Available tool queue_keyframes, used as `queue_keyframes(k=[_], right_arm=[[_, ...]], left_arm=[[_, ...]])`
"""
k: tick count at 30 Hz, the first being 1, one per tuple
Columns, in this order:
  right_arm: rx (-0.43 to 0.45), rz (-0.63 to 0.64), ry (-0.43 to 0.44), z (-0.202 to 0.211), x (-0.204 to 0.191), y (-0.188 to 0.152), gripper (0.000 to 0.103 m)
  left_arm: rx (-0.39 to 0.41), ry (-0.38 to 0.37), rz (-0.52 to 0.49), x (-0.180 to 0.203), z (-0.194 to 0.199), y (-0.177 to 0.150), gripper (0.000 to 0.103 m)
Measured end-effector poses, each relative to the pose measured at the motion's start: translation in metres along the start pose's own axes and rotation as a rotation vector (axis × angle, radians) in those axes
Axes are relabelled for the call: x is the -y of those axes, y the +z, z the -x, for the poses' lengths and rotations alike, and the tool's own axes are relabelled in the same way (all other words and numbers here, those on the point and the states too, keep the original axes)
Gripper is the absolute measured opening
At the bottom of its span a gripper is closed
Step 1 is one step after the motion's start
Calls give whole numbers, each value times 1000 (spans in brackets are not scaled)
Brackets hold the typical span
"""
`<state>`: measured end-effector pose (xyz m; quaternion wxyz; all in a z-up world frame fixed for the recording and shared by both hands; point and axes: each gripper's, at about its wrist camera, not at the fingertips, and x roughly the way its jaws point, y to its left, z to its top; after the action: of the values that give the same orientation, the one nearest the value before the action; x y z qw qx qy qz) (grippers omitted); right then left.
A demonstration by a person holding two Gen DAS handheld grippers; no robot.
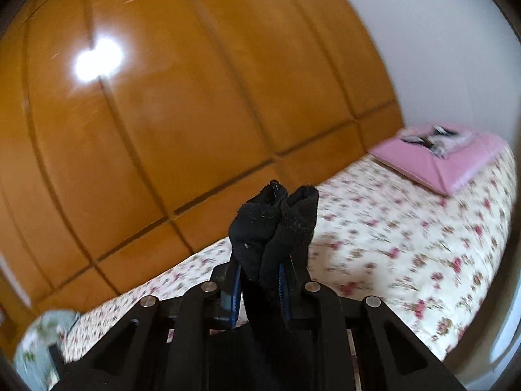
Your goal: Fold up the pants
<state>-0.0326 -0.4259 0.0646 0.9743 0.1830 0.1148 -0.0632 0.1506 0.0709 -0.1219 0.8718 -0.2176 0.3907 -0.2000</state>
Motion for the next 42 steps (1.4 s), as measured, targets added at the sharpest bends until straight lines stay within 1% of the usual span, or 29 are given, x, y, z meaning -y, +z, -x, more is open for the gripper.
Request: queue_keyframes(k=[5,9,14,20,22,28,29,30,31,32,33,34,35,36,37,39,41,42], right_arm=[[-3,91,72,7,-53,-9,19],[-32,153,121,6,-85,-28,19],[-103,244,174,-3,-122,-62,19],[-189,325,234,-17,-156,-104,20],[-235,348,260,-24,-166,-123,20],[-396,411,280,-51,-178,-181,20],[-423,422,281,-55,-179,-190,21],[-462,433,281,-62,-179,-202,25],[-503,440,267,-69,-178,-214,25],[-521,441,260,-73,-176,-221,26],[-512,439,267,-74,-173,-226,29],[-484,447,276,-70,-172,-227,34],[-493,452,290,-69,-172,-227,38],[-500,451,307,-69,-173,-226,46],[-509,440,335,-69,-172,-223,49],[-527,411,369,-66,-168,-217,49],[-534,370,405,-59,-159,-206,49],[-519,344,431,-55,-156,-200,49]], left_arm=[[12,-22,14,-3,2,0,44],[22,-42,30,-5,5,0,44],[30,-64,42,-7,7,-1,44],[37,-82,53,-9,9,-1,44],[38,-85,51,-9,9,-1,45],[40,-97,48,-9,10,-1,48],[39,-99,49,-9,9,-1,48],[39,-99,49,-9,9,-1,48],[37,-99,49,-9,8,-1,48],[33,-98,50,-9,8,-1,48],[30,-98,50,-9,7,-1,49],[25,-96,50,-9,7,0,49],[20,-95,50,-9,6,1,49],[12,-89,49,-8,5,1,50],[-6,-77,48,-6,4,4,51],[-42,-65,63,-2,4,9,51],[-38,-145,137,5,12,10,52],[-34,-186,162,8,15,10,55]])
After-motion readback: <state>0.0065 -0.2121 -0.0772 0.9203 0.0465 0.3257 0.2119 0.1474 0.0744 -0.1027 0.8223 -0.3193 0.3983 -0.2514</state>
